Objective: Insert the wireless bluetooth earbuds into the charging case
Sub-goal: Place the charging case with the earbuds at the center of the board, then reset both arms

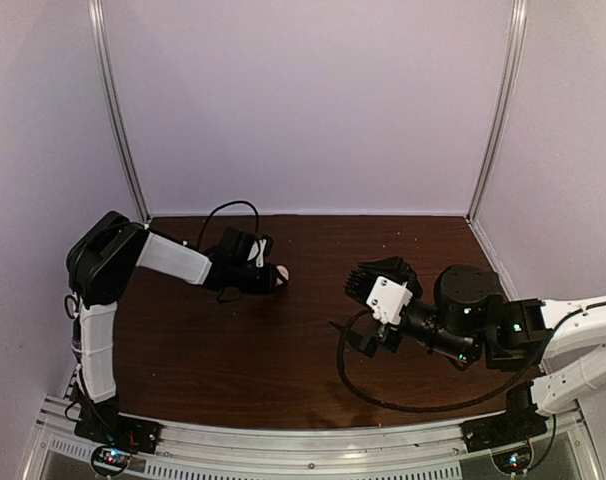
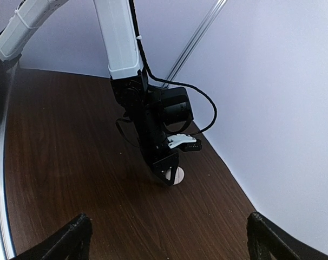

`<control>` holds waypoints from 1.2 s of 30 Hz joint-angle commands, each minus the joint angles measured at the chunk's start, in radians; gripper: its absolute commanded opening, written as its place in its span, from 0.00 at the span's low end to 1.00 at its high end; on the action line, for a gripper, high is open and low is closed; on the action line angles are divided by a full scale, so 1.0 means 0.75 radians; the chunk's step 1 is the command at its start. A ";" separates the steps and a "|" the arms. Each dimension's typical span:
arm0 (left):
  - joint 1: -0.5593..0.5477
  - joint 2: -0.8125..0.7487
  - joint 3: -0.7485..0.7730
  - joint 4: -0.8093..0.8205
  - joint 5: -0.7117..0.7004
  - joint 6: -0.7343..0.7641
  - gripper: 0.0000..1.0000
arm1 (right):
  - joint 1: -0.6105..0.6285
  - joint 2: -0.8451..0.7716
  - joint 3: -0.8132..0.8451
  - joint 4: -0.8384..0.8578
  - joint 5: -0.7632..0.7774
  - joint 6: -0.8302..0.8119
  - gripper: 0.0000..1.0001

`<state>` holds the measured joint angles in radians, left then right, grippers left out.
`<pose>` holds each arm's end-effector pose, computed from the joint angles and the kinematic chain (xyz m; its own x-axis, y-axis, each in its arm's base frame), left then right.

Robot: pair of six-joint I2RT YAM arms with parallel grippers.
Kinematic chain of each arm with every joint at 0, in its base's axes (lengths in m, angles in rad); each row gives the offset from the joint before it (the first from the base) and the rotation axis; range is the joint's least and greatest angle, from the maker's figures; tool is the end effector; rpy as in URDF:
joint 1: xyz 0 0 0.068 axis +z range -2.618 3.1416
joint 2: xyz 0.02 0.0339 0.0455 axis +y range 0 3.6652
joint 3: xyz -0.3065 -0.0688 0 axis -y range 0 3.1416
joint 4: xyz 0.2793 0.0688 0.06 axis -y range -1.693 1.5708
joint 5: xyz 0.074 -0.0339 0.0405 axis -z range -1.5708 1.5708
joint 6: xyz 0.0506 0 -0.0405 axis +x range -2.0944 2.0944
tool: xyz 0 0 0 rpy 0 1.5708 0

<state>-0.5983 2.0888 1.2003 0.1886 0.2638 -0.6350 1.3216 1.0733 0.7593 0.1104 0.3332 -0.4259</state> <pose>0.3961 -0.2860 0.1217 -0.8488 -0.1145 -0.5162 0.2547 0.7670 -0.5889 0.0844 0.2646 0.3290 0.3003 -0.4030 -0.8645 -0.7827 0.4140 -0.4648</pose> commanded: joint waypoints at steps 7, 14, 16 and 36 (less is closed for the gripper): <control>0.037 0.092 0.158 -0.139 -0.038 0.008 0.30 | -0.008 -0.029 -0.010 0.034 -0.008 0.025 1.00; 0.053 0.021 0.145 -0.189 -0.070 0.039 0.49 | -0.010 -0.049 -0.005 0.030 -0.003 0.045 1.00; 0.053 -0.027 0.122 -0.192 -0.071 0.060 0.58 | -0.009 -0.062 -0.006 0.029 -0.001 0.060 1.00; 0.057 -1.062 -0.383 -0.265 -0.516 0.308 0.98 | -0.395 -0.163 0.006 -0.032 -0.265 0.470 1.00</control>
<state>-0.5636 1.4136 0.9726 -0.0029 0.0593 -0.4480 1.1156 0.9741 0.7593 0.0998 0.2344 -0.1989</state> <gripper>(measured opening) 0.976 0.997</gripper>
